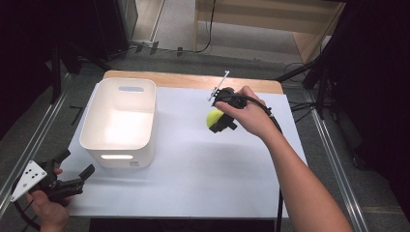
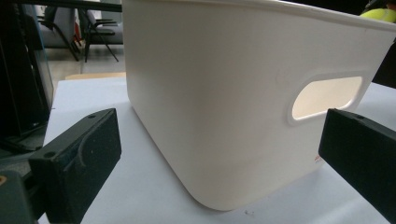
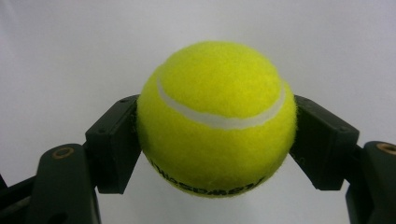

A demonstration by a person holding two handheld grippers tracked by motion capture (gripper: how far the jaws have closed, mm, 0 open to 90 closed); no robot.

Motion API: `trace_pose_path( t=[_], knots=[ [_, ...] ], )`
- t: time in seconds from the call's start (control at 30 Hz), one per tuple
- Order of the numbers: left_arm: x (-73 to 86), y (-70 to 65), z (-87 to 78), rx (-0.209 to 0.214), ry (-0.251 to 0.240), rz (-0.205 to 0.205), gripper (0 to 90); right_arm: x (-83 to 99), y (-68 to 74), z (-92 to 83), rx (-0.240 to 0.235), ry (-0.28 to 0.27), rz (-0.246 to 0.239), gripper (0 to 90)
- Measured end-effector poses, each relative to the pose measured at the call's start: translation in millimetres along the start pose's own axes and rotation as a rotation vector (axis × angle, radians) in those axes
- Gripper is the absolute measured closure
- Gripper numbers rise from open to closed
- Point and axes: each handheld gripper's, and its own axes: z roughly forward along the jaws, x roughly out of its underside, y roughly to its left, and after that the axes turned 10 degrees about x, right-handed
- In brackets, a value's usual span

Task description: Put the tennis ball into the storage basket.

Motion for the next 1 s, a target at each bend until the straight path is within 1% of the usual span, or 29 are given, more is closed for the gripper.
trace_pose_path(
  t=[0.1, 0.2, 0.3, 0.33, 0.47, 0.5, 0.73, 0.77, 1.0],
  knots=[
    [0.1, -0.2, 0.1, 0.000, 0.000, 0.000, 0.0, -4.2, 1.6, -1.7, -0.015, -0.019, 0.001, 23.1],
    [0.0, -0.3, 0.2, 0.001, -0.001, -0.001, 0.0, -8.7, 3.7, -2.1, -0.015, -0.017, 0.000, 23.1],
    [0.1, 0.0, 0.1, 0.003, -0.002, 0.000, 0.0, -13.1, 5.5, -1.8, -0.018, -0.018, -0.013, 23.1],
    [0.1, 0.1, 0.1, 0.003, -0.002, -0.001, 0.0, -14.6, 6.8, -2.0, -0.017, -0.014, -0.004, 23.2],
    [0.1, 0.0, 0.3, 0.003, -0.006, -0.003, 0.0, -20.8, 8.8, -1.0, -0.019, -0.017, -0.023, 23.2],
    [0.1, 0.1, 0.2, 0.003, -0.006, -0.004, 0.0, -22.5, 9.9, -1.2, -0.020, -0.018, -0.020, 23.2],
    [0.2, 0.3, 0.2, 0.004, -0.008, -0.004, 0.0, -35.0, 14.1, -3.1, -0.022, -0.020, -0.042, 23.2],
    [0.2, 0.2, 0.2, 0.004, -0.008, -0.004, 0.0, -36.6, 14.1, -3.2, -0.020, -0.022, -0.052, 23.1],
    [0.2, 0.5, 0.2, 0.006, -0.010, -0.004, 0.0, -47.9, 18.7, -5.0, -0.024, -0.030, -0.067, 23.2]
  ],
)
